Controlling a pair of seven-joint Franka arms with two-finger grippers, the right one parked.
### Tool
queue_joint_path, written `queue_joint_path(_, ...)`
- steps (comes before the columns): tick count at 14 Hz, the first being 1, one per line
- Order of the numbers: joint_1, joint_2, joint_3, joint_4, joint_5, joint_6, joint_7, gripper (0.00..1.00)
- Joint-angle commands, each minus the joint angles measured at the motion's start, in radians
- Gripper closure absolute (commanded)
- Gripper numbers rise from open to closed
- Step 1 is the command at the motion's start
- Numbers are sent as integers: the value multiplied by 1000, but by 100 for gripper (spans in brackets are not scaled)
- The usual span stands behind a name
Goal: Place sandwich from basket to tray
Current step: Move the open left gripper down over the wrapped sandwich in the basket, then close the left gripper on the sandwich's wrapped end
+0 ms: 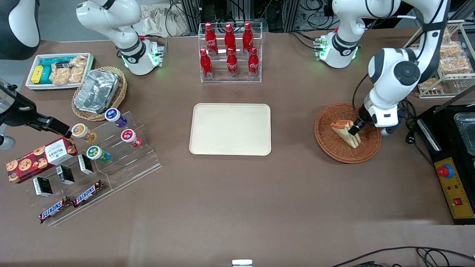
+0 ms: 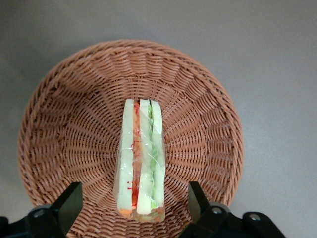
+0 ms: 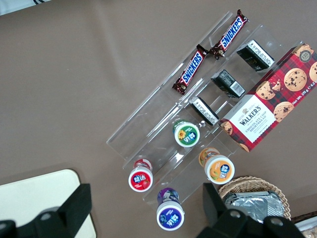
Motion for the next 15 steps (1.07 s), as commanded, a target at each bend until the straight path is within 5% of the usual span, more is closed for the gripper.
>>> queue_joint_path(1,-8,20,-8,-6,5,30,-38,1)
queue_joint_path(10,-35,84,-10,-56,22,157,-95,2)
queue_joint_path(15,-52,69,-7,-55,24,153,-91,66)
